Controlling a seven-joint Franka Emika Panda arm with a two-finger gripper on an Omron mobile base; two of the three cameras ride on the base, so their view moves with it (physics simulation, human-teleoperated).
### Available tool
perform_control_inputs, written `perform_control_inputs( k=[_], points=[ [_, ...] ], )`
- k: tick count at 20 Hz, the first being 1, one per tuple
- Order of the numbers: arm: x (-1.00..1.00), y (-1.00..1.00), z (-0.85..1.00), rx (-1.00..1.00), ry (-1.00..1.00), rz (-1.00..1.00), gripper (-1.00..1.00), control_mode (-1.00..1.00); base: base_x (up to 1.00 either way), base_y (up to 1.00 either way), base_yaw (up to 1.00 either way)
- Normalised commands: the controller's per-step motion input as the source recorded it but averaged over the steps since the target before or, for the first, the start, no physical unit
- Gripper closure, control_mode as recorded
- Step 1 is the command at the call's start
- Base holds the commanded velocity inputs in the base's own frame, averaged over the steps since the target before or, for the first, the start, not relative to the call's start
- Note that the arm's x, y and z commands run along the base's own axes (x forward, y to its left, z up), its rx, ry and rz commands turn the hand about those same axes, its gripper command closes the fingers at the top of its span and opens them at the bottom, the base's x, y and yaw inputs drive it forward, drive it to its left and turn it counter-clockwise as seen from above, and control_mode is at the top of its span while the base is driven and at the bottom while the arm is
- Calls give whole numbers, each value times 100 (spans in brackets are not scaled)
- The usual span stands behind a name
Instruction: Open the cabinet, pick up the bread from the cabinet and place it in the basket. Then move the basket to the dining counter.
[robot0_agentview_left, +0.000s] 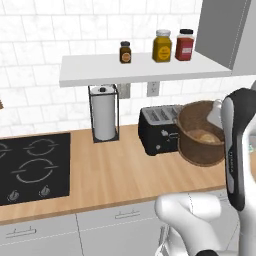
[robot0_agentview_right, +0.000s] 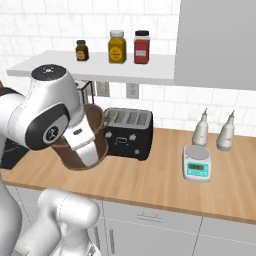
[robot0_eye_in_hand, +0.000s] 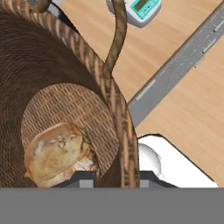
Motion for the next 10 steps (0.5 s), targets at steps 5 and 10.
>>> perform_control_inputs(
  k=[5,10],
  points=[
    [-4,22,-4,0,0,0,100,100,-31,8,-1],
    [0,0,0,0,0,0,100,100,-74,-48,-35]
  ],
)
